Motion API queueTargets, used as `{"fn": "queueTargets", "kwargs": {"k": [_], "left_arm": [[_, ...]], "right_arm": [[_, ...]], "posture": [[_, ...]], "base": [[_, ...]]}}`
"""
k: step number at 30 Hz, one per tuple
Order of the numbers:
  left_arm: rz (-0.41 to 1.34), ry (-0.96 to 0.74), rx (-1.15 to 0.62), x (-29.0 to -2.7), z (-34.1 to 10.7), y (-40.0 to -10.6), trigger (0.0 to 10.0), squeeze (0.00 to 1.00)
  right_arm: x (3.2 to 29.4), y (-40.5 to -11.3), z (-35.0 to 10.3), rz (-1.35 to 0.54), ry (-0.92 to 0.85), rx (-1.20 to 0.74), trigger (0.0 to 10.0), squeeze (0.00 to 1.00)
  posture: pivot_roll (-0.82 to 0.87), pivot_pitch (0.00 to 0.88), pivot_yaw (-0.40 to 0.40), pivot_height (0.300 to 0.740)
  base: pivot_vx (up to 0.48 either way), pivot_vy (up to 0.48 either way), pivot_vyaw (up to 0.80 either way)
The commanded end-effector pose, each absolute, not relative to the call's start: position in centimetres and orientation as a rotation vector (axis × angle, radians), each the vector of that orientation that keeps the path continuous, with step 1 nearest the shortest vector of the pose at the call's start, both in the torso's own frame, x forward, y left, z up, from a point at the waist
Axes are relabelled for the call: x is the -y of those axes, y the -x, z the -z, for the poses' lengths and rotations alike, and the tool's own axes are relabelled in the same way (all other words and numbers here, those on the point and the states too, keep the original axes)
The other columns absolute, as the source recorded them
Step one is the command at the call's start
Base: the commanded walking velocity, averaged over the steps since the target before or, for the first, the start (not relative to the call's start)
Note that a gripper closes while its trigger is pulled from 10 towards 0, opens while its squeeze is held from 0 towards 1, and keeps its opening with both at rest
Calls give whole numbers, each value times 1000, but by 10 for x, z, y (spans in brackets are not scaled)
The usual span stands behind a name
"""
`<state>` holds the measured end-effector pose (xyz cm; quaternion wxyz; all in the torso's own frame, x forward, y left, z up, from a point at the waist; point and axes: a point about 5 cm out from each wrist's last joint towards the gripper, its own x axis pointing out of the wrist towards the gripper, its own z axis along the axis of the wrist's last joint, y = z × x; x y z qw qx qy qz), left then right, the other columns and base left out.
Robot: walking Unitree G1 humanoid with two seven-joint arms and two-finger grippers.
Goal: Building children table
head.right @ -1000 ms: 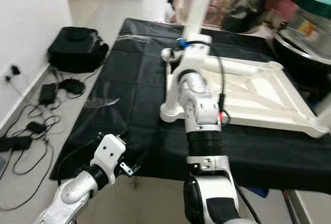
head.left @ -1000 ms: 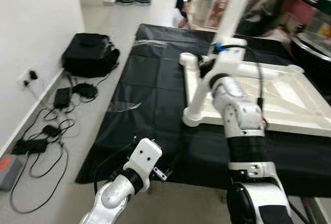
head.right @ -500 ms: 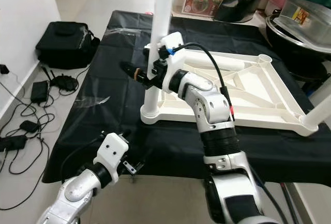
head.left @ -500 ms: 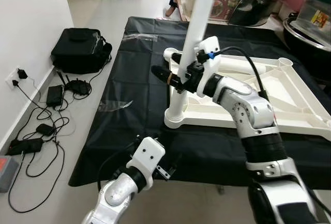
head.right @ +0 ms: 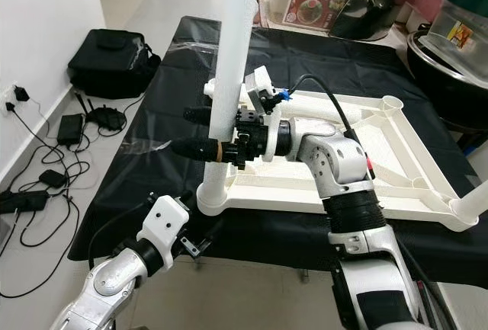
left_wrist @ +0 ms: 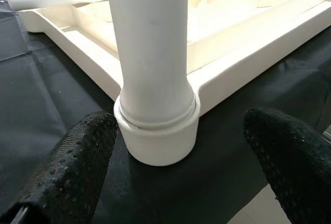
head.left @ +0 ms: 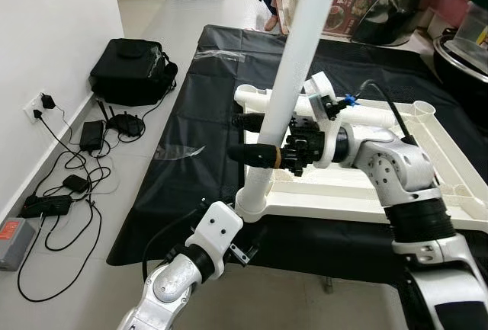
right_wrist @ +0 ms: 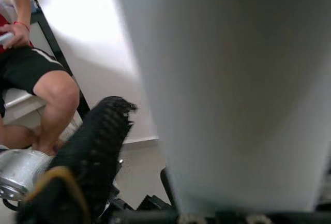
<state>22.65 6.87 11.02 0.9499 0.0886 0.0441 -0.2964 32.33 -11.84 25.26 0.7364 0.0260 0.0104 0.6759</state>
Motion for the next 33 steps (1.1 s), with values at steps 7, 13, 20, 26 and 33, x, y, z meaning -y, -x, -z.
{"fn": "queueTargets", "kwargs": {"k": [7, 13, 20, 26, 33], "left_arm": [[604, -175, -105, -69, -107, -225, 10000, 0], [604, -176, -104, -70, -108, -226, 10000, 0], [605, -182, -104, -71, -108, -228, 10000, 0], [605, -185, -103, -70, -108, -228, 10000, 0], [603, -187, -101, -70, -108, -228, 10000, 0]], "right_arm": [[116, -325, -256, -1494, -30, 8, 0, 0], [120, -352, -260, -1166, -30, 66, 0, 0], [166, -401, -242, -231, -195, 2, 0, 0], [182, -392, -227, 105, -153, -44, 0, 0], [158, -366, -226, 265, -74, -37, 0, 0]], "posture": [[123, 46, -117, 740], [122, 52, -117, 740], [119, 59, -106, 740], [122, 58, -110, 740], [121, 57, -108, 740]], "base": [[0, 0, 0], [0, 0, 0], [0, 0, 0], [0, 0, 0], [0, 0, 0]]}}
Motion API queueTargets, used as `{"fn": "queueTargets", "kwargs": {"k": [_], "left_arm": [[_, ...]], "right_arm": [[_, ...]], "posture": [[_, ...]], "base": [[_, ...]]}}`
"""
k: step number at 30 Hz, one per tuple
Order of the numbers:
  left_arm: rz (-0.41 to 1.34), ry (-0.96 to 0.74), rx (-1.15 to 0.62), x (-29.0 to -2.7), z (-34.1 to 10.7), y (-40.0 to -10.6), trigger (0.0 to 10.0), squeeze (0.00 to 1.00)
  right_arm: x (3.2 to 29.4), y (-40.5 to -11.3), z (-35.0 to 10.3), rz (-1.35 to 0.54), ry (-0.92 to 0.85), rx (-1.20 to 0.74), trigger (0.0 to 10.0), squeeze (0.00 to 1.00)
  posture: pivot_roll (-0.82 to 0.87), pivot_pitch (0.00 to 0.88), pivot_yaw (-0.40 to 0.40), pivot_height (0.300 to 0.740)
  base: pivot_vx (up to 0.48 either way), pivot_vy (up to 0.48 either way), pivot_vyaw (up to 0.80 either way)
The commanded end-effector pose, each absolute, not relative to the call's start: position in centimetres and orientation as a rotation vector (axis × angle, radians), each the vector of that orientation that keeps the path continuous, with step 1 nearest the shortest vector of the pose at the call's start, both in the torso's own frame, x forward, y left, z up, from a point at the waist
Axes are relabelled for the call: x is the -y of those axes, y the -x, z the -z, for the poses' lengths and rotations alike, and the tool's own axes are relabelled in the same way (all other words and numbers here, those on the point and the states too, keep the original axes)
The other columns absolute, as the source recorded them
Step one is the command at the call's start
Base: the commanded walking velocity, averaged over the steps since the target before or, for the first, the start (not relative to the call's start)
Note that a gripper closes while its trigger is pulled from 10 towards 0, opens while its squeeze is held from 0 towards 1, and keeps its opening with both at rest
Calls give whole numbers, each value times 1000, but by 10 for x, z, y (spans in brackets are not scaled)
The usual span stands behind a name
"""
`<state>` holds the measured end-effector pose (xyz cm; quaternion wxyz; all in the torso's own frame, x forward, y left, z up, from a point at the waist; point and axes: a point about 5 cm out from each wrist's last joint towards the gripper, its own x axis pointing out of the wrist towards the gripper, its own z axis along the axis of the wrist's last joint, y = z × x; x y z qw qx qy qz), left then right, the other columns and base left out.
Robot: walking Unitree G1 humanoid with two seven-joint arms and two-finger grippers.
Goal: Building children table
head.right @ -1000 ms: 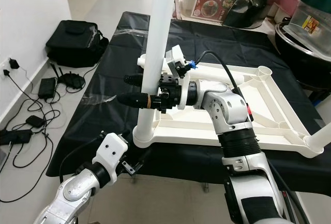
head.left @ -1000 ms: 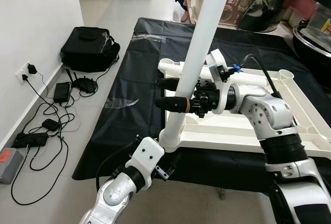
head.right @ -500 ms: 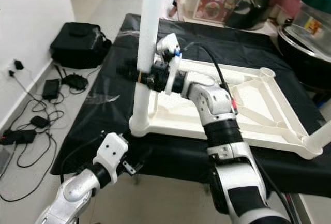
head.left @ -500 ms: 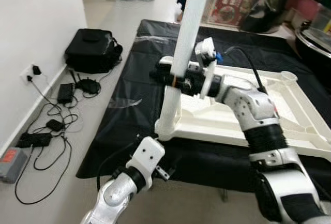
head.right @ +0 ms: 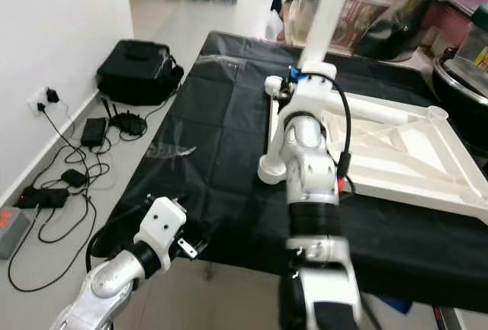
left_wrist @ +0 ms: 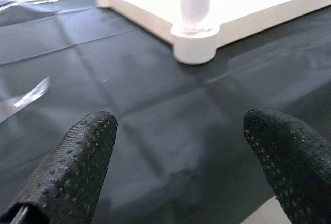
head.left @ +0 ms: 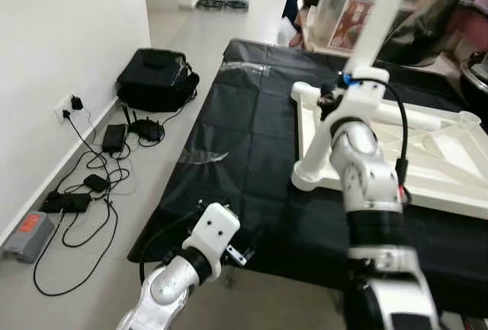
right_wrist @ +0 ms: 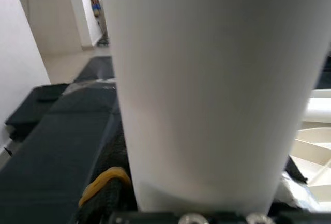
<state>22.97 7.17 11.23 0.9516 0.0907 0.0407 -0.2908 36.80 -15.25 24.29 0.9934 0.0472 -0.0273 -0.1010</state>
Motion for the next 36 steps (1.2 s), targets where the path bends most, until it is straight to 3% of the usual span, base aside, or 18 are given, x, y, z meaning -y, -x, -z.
{"fn": "queueTargets", "kwargs": {"k": [1, 6, 7, 8, 10, 13, 15, 16, 19, 20, 21, 22, 23, 26, 35, 36], "left_arm": [[604, -186, -102, -70, -108, -228, 10000, 0], [606, -185, -102, -69, -108, -228, 10000, 0], [605, -183, -102, -69, -109, -228, 10000, 0], [605, -183, -102, -69, -109, -228, 10000, 0], [603, -182, -102, -69, -109, -228, 10000, 0], [603, -182, -102, -69, -109, -228, 10000, 0], [602, -181, -102, -69, -109, -229, 10000, 0], [602, -180, -102, -69, -108, -229, 10000, 0], [602, -180, -102, -69, -108, -229, 10000, 0], [601, -180, -102, -69, -108, -229, 10000, 0], [600, -180, -102, -69, -108, -229, 10000, 0], [600, -180, -102, -69, -108, -229, 10000, 0], [600, -181, -101, -69, -109, -229, 10000, 0], [596, -183, -99, -70, -109, -229, 10000, 0], [592, -184, -97, -70, -110, -229, 10000, 0], [591, -184, -97, -71, -110, -229, 10000, 0]], "right_arm": [[128, -371, -227, 86, -169, -47, 10000, 0], [97, -374, -230, -126, -280, -41, 10000, 0], [90, -375, -233, -193, -300, -25, 10000, 1000], [90, -375, -233, -193, -300, -25, 10000, 1000], [83, -375, -242, -378, -354, -6, 10000, 1000], [83, -375, -242, -378, -354, -6, 10000, 1000], [79, -373, -247, -484, -385, -9, 10000, 1000], [86, -365, -255, -698, -358, 9, 10000, 1000], [86, -365, -255, -698, -358, 9, 10000, 1000], [93, -357, -260, -863, -318, 21, 10000, 1000], [104, -339, -262, -1123, -268, 28, 10000, 757], [104, -339, -262, -1123, -268, 28, 10000, 757], [113, -322, -263, -1324, -233, 23, 10000, 0], [123, -311, -260, -1476, -225, -12, 10000, 0], [122, -323, -253, -1453, -124, -29, 10000, 0], [121, -326, -252, -1441, -95, -33, 2824, 0]], "posture": [[118, 57, -109, 740], [119, 57, -114, 740], [119, 58, -116, 740], [119, 58, -116, 740], [118, 57, -115, 740], [118, 57, -115, 740], [116, 57, -114, 740], [117, 59, -113, 740], [117, 59, -113, 740], [117, 59, -114, 740], [120, 61, -117, 740], [120, 61, -117, 740], [120, 61, -117, 740], [124, 67, -115, 740], [127, 72, -117, 740], [128, 73, -119, 740]], "base": [[0, 0, 0], [0, 0, 0], [0, 0, 0], [0, 0, 0], [0, 0, 0], [0, 0, 0], [0, 0, 0], [0, 0, 0], [0, 0, 0], [0, 0, 0], [0, 0, 0], [0, 0, 0], [0, 0, 0], [0, 0, 0], [0, 0, 0], [0, 0, 0]]}}
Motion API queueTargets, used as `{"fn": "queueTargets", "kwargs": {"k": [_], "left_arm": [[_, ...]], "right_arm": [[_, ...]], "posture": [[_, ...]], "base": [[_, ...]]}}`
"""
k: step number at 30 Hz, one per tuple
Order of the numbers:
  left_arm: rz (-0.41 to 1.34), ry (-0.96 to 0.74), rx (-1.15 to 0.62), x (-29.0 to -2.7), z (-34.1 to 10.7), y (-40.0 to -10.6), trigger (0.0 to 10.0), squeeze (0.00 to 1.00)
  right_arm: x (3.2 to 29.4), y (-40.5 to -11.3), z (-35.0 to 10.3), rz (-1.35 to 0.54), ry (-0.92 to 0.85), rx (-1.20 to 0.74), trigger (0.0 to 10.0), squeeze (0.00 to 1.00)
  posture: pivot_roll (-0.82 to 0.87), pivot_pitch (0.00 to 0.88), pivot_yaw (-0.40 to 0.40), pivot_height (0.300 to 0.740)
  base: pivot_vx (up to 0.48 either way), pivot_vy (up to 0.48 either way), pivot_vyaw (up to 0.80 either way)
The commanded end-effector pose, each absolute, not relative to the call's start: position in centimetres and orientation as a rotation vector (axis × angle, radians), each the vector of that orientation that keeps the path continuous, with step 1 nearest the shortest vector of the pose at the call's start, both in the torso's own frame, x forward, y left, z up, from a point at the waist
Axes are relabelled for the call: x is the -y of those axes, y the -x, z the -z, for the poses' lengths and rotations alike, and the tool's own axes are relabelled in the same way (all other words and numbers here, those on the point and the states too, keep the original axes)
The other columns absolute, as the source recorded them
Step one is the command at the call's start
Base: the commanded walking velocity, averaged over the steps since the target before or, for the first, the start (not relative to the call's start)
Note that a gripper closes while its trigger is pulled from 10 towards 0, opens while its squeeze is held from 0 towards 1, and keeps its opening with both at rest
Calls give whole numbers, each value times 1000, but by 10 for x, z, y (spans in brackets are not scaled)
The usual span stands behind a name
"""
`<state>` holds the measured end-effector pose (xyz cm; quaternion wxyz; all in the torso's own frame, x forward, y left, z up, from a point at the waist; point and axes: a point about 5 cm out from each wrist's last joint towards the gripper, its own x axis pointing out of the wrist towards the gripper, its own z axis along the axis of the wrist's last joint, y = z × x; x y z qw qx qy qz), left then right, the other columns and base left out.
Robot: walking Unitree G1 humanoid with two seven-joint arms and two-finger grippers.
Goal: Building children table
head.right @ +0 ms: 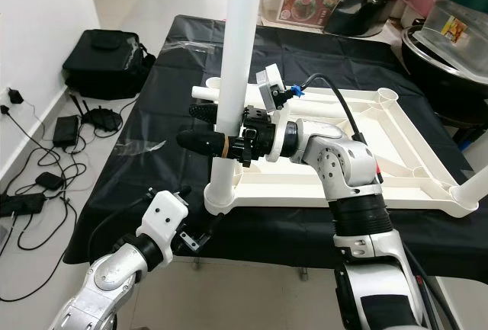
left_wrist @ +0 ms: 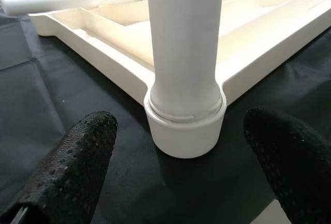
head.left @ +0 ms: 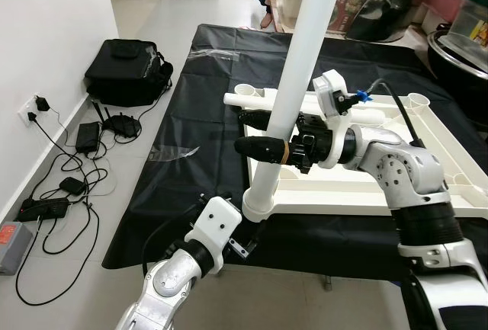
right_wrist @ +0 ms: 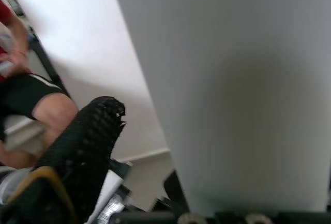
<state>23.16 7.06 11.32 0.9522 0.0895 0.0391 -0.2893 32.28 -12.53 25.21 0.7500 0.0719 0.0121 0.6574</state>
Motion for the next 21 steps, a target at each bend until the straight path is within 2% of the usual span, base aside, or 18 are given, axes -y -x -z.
{"fn": "queueTargets", "kwargs": {"k": [1, 3, 4, 7, 11, 12, 16, 17, 19, 21], "left_arm": [[591, -184, -97, -71, -110, -229, 10000, 0], [591, -184, -97, -71, -110, -229, 10000, 0], [590, -183, -97, -71, -110, -230, 10000, 0], [588, -182, -95, -70, -110, -230, 10000, 0], [587, -181, -94, -70, -110, -230, 10000, 0], [588, -180, -93, -70, -110, -230, 10000, 0], [588, -180, -93, -70, -110, -230, 10000, 0], [588, -180, -93, -70, -110, -230, 10000, 0], [588, -180, -93, -70, -110, -230, 10000, 0], [588, -182, -94, -70, -110, -231, 10000, 0]], "right_arm": [[121, -326, -252, -1441, -95, -33, 2824, 0], [121, -326, -252, -1441, -95, -33, 2824, 0], [122, -326, -252, -1449, -81, -41, 0, 0], [122, -327, -254, -1452, -60, -29, 0, 0], [122, -341, -259, -1308, -55, 19, 0, 0], [124, -360, -262, -1097, -62, 49, 0, 0], [124, -364, -263, -1047, -63, 55, 0, 0], [128, -375, -264, -901, -81, 68, 0, 0], [128, -375, -264, -901, -81, 68, 0, 0], [154, -398, -246, -333, -118, -26, 0, 0]], "posture": [[128, 73, -119, 740], [128, 73, -119, 740], [126, 73, -119, 740], [127, 71, -120, 740], [122, 71, -119, 740], [123, 71, -120, 740], [123, 71, -120, 740], [123, 71, -120, 740], [123, 71, -120, 740], [119, 66, -113, 740]], "base": [[0, 0, 0], [0, 0, 0], [0, 0, 0], [0, 0, 0], [0, 0, 0], [0, 0, 0], [0, 0, 0], [0, 0, 0], [0, 0, 0], [0, 0, 0]]}}
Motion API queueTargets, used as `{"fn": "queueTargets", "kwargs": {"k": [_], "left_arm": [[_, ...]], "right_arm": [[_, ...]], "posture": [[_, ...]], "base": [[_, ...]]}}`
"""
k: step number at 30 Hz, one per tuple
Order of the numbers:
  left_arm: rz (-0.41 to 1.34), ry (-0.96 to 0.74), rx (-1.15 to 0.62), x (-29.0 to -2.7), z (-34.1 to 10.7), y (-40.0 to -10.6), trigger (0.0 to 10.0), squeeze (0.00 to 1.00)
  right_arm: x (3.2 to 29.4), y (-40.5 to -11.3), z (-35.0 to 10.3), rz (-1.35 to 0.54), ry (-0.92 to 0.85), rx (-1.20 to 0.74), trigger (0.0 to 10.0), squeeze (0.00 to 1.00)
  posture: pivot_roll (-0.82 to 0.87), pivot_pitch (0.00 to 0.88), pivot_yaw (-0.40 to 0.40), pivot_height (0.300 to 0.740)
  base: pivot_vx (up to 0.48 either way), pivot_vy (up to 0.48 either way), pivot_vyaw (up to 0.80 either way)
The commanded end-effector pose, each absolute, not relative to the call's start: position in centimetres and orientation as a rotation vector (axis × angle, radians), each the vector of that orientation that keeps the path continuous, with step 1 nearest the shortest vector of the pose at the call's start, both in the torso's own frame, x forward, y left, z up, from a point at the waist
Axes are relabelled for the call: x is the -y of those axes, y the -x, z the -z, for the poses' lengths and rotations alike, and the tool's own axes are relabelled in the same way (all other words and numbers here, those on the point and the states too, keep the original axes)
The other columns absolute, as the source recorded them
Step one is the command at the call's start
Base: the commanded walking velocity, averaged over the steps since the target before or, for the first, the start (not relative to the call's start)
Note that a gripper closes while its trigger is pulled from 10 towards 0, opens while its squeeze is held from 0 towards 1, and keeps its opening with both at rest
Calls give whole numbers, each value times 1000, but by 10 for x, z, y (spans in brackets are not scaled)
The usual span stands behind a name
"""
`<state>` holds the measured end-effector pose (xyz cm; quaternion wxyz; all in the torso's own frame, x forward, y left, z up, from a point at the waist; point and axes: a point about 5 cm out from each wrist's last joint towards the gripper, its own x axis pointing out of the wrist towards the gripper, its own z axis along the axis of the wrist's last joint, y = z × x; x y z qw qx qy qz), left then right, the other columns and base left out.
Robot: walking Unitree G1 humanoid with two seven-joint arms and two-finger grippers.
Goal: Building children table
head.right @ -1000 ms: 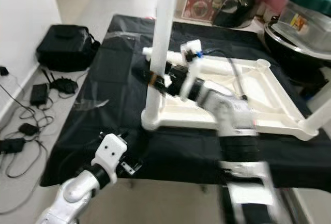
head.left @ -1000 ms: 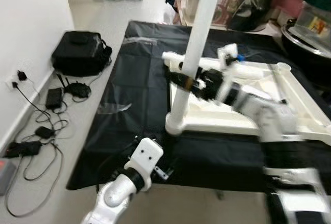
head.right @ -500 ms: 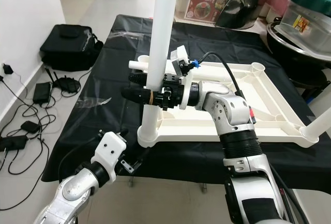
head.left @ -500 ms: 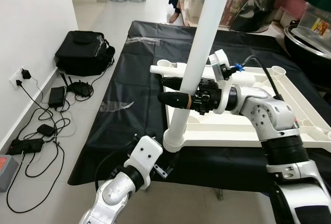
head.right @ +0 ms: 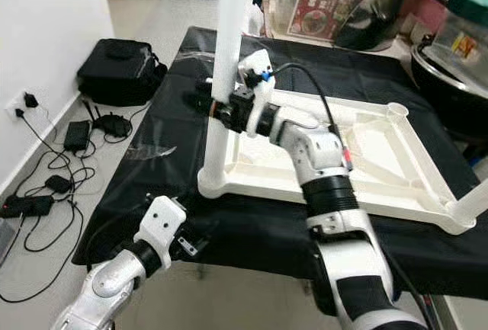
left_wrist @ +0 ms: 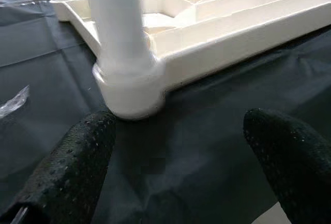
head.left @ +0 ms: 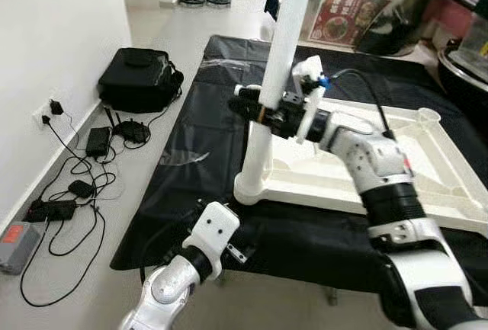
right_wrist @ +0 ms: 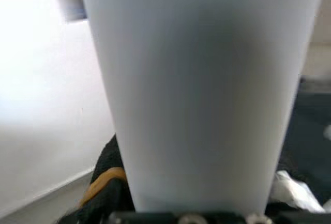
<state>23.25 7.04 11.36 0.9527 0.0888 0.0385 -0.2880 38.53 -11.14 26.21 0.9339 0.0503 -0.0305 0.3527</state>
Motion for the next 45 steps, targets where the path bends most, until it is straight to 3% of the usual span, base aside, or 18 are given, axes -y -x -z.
{"fn": "queueTargets", "kwargs": {"k": [1, 2, 3, 4, 5, 6, 7, 16, 17, 20, 21, 24, 30, 34, 36, 40, 45], "left_arm": [[588, -182, -94, -70, -110, -231, 10000, 0], [588, -182, -94, -70, -110, -231, 10000, 0], [589, -182, -94, -70, -110, -231, 10000, 0], [589, -182, -94, -70, -110, -231, 10000, 0], [590, -183, -95, -70, -110, -230, 10000, 0], [590, -183, -95, -70, -110, -230, 10000, 0], [591, -182, -96, -70, -109, -230, 10000, 0], [592, -184, -96, -70, -109, -229, 10000, 0], [592, -184, -97, -70, -109, -229, 10000, 0], [592, -183, -98, -70, -109, -228, 10000, 0], [593, -182, -98, -69, -109, -228, 10000, 0], [594, -182, -98, -69, -109, -228, 10000, 0], [587, -181, -98, -69, -109, -229, 10000, 0], [587, -181, -98, -70, -109, -229, 10000, 0], [588, -182, -97, -70, -109, -229, 10000, 0], [588, -182, -96, -69, -110, -229, 10000, 0], [586, -184, -96, -70, -109, -229, 10000, 0]], "right_arm": [[154, -398, -246, -333, -118, -26, 0, 0], [154, -398, -246, -333, -118, -26, 0, 0], [167, -400, -236, -117, -96, -69, 0, 0], [167, -400, -236, -117, -96, -69, 0, 0], [179, -396, -228, 64, -72, -90, 0, 0], [179, -396, -228, 64, -72, -90, 0, 0], [183, -390, -223, 204, -66, -81, 0, 0], [170, -383, -229, 320, -112, -29, 0, 0], [158, -384, -231, 273, -139, -28, 10000, 0], [131, -389, -235, 122, -177, -27, 10000, 0], [124, -390, -236, 48, -192, -20, 10000, 1000], [120, -391, -237, -2, -203, -15, 10000, 1000], [117, -396, -266, -395, -260, 87, 10000, 1000], [121, -394, -272, -533, -249, 86, 10000, 1000], [125, -382, -266, -770, -193, 48, 10000, 1000], [127, -377, -263, -842, -166, 35, 10000, 1000], [129, -340, -253, -1242, -109, 0, 10000, 1000]], "posture": [[119, 66, -113, 740], [119, 66, -113, 740], [118, 67, -111, 740], [118, 67, -111, 740], [124, 61, -119, 740], [124, 61, -119, 740], [121, 63, -115, 740], [122, 57, -117, 740], [123, 56, -116, 740], [122, 56, -117, 740], [123, 54, -119, 740], [123, 54, -119, 740], [123, 58, -120, 740], [124, 61, -122, 740], [125, 62, -121, 740], [125, 62, -121, 740], [125, 66, -116, 740]], "base": [[0, 0, 0], [0, 0, 0], [0, 0, 0], [0, 0, 0], [0, 0, 0], [0, 0, 0], [0, 0, 0], [0, 0, 0], [0, 0, 0], [0, 0, 0], [0, 0, 0], [0, 0, 0], [0, 0, 0], [0, 0, 0], [0, 0, 0], [0, 0, 0], [0, 0, 0]]}}
